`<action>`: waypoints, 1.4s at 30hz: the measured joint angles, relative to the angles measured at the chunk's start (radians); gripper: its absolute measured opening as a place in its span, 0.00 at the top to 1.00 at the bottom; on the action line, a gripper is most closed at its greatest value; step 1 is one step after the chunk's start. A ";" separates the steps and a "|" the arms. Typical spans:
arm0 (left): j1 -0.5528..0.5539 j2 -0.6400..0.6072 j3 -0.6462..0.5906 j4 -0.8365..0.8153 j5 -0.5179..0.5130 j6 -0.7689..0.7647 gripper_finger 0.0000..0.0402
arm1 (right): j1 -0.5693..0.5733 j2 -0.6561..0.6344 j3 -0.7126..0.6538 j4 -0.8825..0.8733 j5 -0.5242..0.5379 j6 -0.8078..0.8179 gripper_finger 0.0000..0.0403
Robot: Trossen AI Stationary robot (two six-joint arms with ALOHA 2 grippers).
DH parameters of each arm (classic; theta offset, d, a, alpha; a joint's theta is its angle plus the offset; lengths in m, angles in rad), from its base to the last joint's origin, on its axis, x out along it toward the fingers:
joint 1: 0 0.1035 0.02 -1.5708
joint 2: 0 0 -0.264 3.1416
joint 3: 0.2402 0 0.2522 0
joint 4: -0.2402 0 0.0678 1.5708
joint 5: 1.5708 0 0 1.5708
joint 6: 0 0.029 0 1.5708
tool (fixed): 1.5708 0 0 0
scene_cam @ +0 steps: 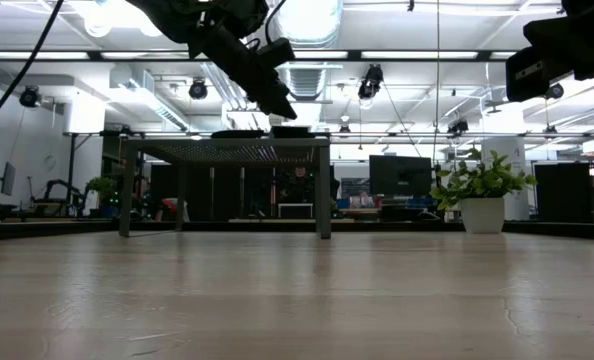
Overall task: Pick & Place Mini shaped plates
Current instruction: Stack the black distorted square plate on top of the other black distorted square plate on the shelf
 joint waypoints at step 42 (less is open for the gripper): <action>-0.944 -0.201 -0.034 -0.885 0.020 -0.907 0.73 | 0.000 0.000 0.000 0.000 0.000 -0.001 0.98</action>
